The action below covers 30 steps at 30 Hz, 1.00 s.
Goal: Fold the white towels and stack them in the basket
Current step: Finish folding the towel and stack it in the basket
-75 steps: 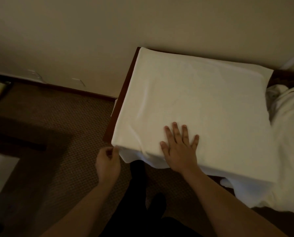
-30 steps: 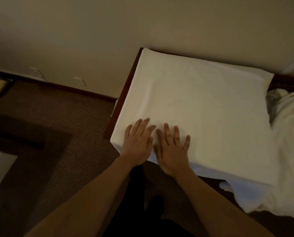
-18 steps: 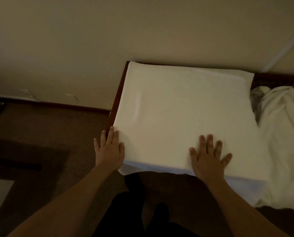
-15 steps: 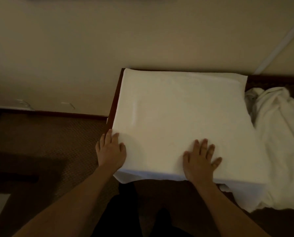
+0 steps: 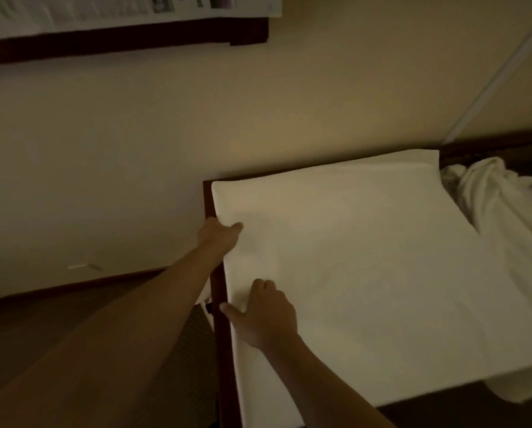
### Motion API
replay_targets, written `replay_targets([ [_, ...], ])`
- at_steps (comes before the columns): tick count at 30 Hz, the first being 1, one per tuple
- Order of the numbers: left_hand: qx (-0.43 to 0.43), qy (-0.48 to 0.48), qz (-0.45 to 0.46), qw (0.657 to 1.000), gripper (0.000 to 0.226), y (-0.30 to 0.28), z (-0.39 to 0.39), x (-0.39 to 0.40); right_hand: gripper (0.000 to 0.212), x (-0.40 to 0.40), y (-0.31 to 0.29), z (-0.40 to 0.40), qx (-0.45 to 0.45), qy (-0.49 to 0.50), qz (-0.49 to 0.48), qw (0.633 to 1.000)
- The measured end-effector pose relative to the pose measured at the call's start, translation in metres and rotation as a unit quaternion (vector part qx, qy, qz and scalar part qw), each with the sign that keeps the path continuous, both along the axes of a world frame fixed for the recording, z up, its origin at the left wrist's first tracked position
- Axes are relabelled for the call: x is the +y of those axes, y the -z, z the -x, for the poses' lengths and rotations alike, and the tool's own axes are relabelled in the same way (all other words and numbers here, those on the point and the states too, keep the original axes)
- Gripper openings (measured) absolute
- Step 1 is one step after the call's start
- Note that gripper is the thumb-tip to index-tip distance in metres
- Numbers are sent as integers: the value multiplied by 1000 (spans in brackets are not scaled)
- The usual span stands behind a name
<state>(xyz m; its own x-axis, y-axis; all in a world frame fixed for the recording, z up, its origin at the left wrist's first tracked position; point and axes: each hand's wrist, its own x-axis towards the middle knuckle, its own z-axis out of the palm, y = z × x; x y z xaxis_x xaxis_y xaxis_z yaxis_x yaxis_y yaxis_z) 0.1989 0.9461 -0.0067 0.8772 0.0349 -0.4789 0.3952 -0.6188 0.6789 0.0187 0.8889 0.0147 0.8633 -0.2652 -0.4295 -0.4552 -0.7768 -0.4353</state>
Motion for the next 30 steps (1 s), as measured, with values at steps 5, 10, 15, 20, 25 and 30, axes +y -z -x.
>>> replay_targets([
  [5, 1, 30, 20, 999, 46, 3, -59, 5, 28, 31, 0, -29, -17, 48, 36, 998],
  [10, -33, 8, 21, 999, 31, -4, -70, 33, 22, 51, -9, -42, 2, 90, -67, 994],
  [15, -89, -68, 31, 993, 26, -30, -85, 68, 19, 71, -30, -60, -45, 150, -196, 968],
  [20, -118, -80, 48, 989, 29, -61, -89, 71, 31, 60, -54, -68, -117, 165, -246, 948],
  [25, -132, -32, 95, 986, 25, -92, -77, 21, 41, 1, -68, -50, -177, 195, -207, 942],
  [30, -128, 26, 161, 978, 30, -122, -53, -77, 38, -79, -82, -20, -207, 312, -232, 898],
])
